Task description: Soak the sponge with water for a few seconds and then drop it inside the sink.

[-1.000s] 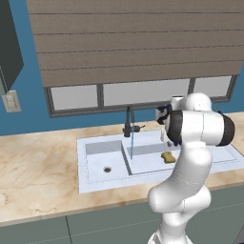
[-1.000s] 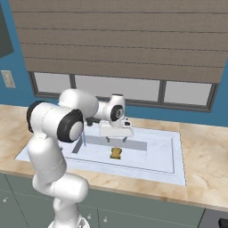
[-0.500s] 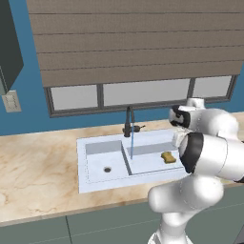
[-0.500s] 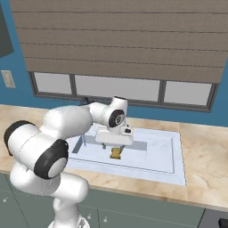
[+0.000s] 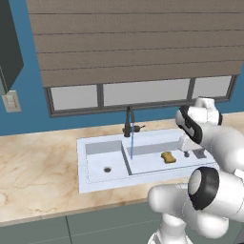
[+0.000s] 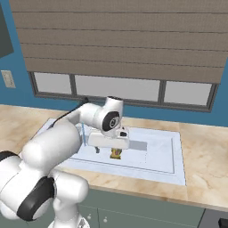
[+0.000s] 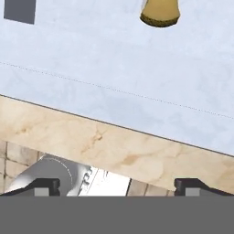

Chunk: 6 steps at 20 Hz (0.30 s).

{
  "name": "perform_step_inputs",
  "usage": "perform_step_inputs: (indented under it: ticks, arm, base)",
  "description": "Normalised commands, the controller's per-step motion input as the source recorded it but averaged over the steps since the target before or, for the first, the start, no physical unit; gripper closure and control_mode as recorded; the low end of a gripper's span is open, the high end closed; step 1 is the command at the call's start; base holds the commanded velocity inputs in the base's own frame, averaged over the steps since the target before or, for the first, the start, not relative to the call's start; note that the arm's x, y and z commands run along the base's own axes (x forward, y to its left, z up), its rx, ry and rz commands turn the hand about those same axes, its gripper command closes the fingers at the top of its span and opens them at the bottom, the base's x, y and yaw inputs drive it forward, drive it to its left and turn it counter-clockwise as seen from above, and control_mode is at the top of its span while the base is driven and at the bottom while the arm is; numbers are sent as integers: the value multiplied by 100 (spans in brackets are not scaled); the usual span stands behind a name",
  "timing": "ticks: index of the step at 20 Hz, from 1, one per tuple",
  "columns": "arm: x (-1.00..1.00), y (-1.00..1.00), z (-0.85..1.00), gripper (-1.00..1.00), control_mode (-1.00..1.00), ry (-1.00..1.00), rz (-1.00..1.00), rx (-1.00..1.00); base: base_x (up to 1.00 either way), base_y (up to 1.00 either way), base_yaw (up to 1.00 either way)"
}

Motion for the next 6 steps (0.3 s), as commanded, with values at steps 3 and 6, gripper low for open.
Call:
perform_step_inputs:
  ticks: [3, 6]
  arm:
    - [-29, 23, 39, -100, -100, 0, 0, 0]
    - [-24, 29, 36, -100, -100, 0, 0, 0]
  base:
    - [0, 0, 0]
    - [0, 0, 0]
